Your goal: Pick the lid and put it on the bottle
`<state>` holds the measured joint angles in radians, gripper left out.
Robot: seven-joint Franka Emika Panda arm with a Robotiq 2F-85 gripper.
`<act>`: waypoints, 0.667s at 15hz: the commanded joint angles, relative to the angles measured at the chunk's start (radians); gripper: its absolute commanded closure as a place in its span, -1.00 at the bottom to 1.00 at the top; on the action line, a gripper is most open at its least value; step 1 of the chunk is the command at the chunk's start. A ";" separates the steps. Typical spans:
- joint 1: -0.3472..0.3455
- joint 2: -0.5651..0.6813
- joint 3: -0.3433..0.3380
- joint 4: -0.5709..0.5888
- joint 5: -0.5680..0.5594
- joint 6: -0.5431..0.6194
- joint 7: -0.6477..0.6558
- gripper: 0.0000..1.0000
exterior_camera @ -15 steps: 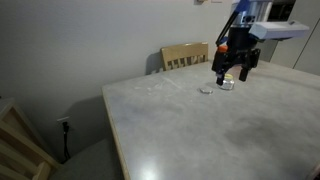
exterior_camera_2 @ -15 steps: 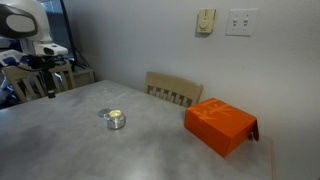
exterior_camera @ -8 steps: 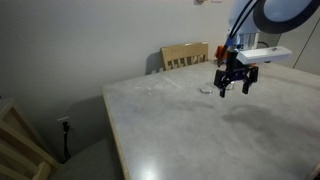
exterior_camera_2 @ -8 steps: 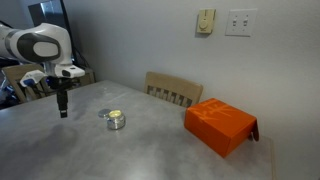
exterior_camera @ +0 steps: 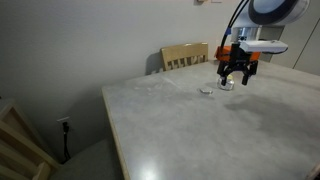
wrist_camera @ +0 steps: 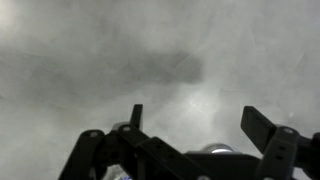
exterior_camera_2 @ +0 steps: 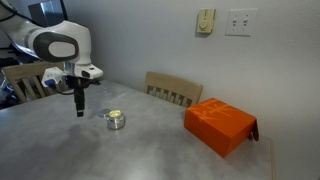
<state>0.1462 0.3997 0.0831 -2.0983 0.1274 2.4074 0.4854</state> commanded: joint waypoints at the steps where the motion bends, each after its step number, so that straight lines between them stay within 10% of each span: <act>1: 0.046 0.010 -0.044 0.020 -0.054 0.010 0.045 -1.00; 10: 0.059 0.131 -0.076 0.249 -0.120 -0.013 0.066 -1.00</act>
<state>0.2072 0.4641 -0.0019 -1.9431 -0.0189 2.4059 0.5722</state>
